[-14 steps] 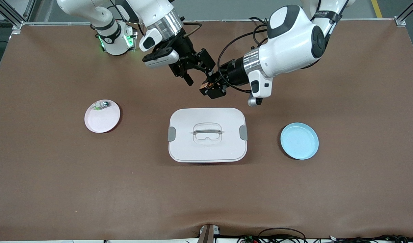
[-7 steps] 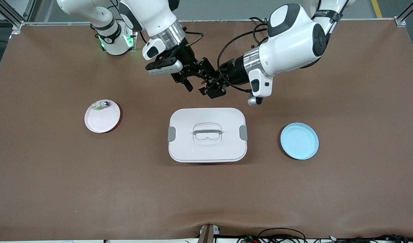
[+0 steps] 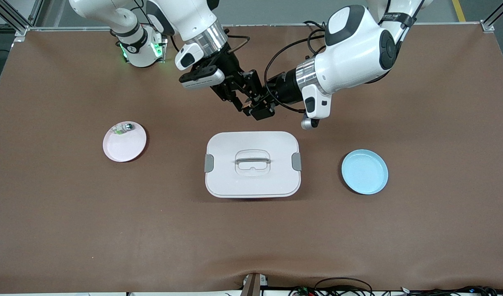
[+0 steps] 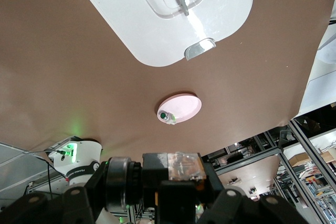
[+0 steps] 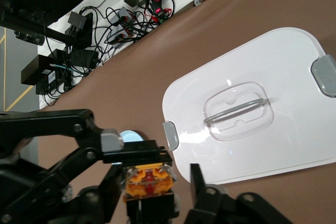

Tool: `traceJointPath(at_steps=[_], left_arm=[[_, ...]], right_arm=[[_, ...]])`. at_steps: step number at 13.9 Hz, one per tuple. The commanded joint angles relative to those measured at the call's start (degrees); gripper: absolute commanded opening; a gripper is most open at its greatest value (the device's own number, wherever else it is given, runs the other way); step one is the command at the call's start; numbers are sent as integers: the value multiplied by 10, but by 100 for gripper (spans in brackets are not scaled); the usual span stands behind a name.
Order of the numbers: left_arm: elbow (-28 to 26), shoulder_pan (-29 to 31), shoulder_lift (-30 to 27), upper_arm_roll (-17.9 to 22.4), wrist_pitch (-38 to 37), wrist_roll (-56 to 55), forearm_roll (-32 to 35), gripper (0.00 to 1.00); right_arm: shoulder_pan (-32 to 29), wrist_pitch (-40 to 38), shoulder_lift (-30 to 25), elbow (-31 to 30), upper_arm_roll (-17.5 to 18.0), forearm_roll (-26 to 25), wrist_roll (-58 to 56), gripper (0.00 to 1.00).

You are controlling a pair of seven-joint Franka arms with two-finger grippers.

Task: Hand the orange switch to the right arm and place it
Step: 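Close the right gripper on the switch held by the left gripper, then open the left gripper and withdraw while the right gripper carries the switch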

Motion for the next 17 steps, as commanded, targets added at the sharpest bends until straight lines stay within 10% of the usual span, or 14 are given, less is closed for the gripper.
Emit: traceJointPath(at_steps=[1,6,9,11,17], left_arm=[[3,1,-9,-1,1,-10,-8,24],[3,0,-8,-1,1,-9,-7,29],[4,0,-7,-1,1,-4,-4,56],[8,0,-7,-1,1,-7,-3,100],[17,10,-18,4,-11,-7,-1,100]], right_arm=[[0,-9,1,-2,-1,-4,32,0],[3,-11,1,-2,-1,-4,32,0],[2,-13,1,-2,-1,-4,32,0],[2,-15,1,-1,-1,-4,21,0],[-6,-60,1,3,-2,-10,-130,0]])
